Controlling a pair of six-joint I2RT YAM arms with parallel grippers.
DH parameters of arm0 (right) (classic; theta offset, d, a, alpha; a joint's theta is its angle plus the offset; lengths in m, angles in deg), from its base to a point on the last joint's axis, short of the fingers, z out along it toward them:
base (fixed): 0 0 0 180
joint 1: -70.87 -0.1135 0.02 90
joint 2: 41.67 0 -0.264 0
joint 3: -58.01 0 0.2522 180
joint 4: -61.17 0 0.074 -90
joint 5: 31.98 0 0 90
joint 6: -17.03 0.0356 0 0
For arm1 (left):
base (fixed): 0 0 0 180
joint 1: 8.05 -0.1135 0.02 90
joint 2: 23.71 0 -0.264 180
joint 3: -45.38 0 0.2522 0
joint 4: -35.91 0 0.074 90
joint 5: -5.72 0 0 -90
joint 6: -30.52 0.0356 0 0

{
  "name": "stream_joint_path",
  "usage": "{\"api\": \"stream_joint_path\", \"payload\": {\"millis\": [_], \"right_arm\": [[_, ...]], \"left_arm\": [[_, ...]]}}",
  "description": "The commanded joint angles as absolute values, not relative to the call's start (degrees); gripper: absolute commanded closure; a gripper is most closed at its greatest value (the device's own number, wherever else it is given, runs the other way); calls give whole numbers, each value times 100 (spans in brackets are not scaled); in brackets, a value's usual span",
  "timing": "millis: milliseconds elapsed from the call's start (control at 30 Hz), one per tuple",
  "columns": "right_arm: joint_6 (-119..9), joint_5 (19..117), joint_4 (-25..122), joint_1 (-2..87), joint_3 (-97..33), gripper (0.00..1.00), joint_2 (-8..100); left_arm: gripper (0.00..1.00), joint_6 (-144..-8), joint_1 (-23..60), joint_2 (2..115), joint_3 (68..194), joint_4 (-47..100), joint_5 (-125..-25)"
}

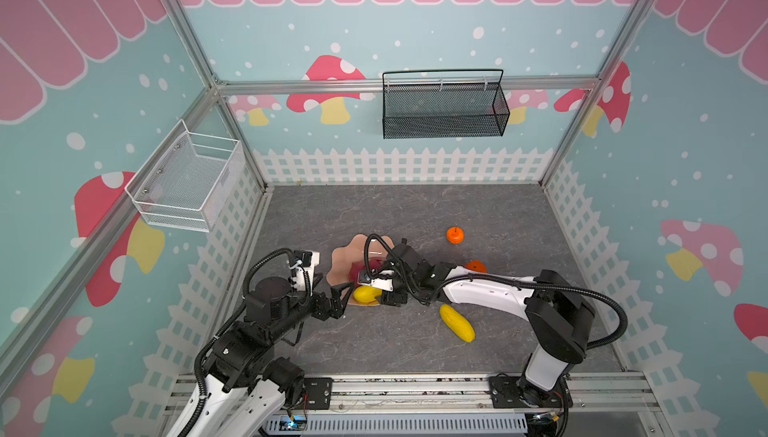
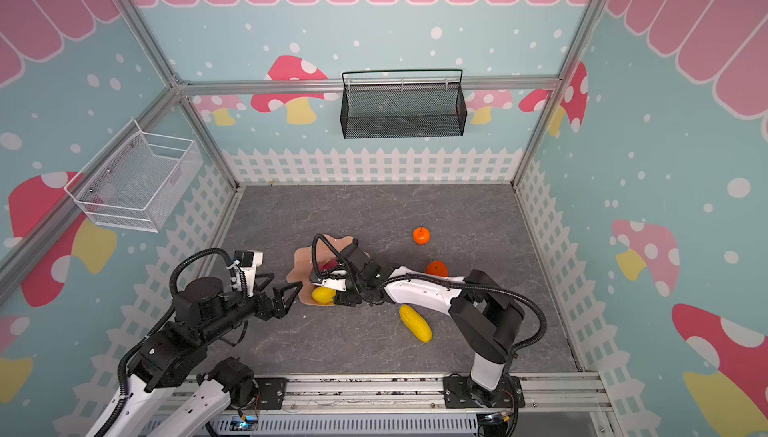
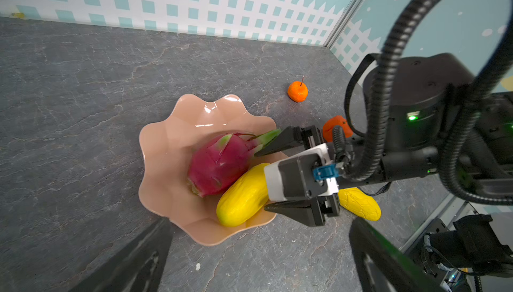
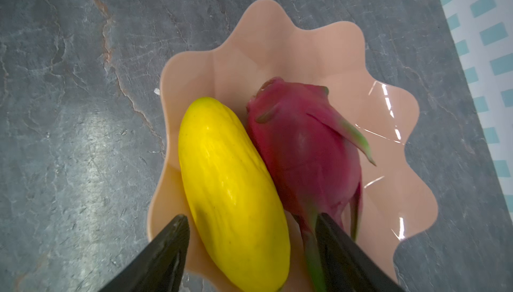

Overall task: Place and organize the fake fruits in the fruit bowl
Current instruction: 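Place the yellow fruit in the bowl beside the dragon fruit, then grasp the second yellow fruit with the right gripper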

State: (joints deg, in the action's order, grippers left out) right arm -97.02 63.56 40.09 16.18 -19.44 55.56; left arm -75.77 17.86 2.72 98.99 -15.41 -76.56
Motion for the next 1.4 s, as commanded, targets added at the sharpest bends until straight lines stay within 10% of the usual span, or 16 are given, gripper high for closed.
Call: {"api": "stream_joint_path", "payload": {"millis": [0,467,1033,1367], "right_arm": [[-9223,6127,3791,1636,-1439,22,4654],[-4204,5000,2042,1830,518,24,2791],[-3383,4723,1295,1914,728,26,3302],[-3879,5082,1861,1895,386,57,3423]], "left_arm": [[0,-7609,1796,291,9851,-1628,-7552],[0,-7622,2774,1991,10009,-1649,-6085],[0,-7620,3003,1567,9947,-1663,-6576],[0,-7626,2953,1232,10007,-1824,-7334]]}}
